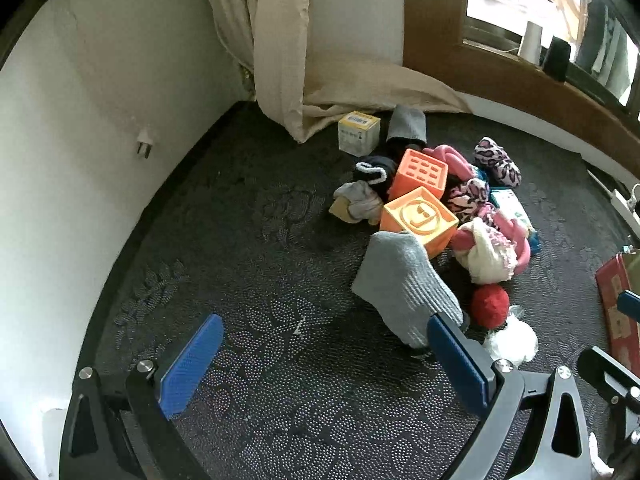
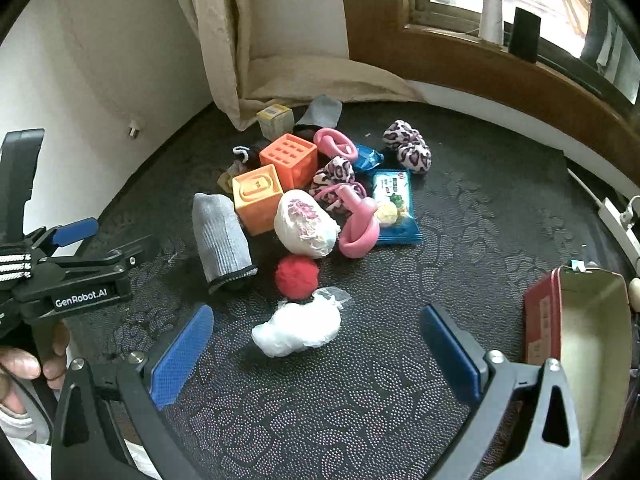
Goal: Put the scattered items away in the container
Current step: 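Move left gripper toward grey sock while right gripper approaches white plastic bundle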
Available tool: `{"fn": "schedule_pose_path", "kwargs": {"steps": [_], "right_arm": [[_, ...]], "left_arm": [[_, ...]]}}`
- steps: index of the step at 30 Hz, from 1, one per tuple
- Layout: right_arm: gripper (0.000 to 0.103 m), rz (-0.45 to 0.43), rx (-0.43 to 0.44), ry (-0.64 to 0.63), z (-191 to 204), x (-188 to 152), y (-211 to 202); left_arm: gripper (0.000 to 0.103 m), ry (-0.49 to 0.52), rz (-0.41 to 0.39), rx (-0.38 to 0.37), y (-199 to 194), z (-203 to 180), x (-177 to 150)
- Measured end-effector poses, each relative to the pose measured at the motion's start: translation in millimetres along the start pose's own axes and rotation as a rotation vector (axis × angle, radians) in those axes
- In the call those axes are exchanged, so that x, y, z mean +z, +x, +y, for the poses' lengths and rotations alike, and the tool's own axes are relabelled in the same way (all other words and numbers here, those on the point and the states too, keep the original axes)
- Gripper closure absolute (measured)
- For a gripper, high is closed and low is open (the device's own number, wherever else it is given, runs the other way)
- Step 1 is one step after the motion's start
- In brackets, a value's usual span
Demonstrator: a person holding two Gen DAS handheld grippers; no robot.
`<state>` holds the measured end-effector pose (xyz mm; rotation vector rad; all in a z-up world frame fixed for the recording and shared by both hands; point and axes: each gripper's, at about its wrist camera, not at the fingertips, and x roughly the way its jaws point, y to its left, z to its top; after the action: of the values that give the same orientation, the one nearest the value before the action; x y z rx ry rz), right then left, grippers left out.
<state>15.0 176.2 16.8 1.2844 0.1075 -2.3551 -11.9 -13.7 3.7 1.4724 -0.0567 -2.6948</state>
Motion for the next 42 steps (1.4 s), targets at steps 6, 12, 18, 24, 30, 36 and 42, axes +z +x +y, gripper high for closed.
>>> {"fn": "schedule_pose_path", "kwargs": {"steps": [6,12,18,24,30,36,42], "right_arm": [[0.0,0.016,-0.016,0.033,-4,0,5],[0.0,0.055,-0.006,0.044,-5,-3,13],[0.0,0.088,-0.001,0.03,1,-4,22],[0.0,0.115,0.004,0.027,3,-3,30],[0.0,0.148,0.012,0.028,4,-3,39],[0.002,0.195,0.035,0.037,4,-4,54],[0.01,0.236,0.077,0.034,7,-3,69]], "left_arm": [[0.0,-0.007,0.036,-0.036,13,4,0],[0.0,-0.008,0.051,-0.066,19,0,1],[0.0,-0.017,0.069,-0.091,25,1,5],[0.0,-0.025,0.081,-0.111,30,2,9],[0.0,-0.019,0.093,-0.118,34,1,11],[0.0,-0.011,0.107,-0.11,40,-1,14],[0.0,-0.009,0.11,-0.109,43,0,16]]}}
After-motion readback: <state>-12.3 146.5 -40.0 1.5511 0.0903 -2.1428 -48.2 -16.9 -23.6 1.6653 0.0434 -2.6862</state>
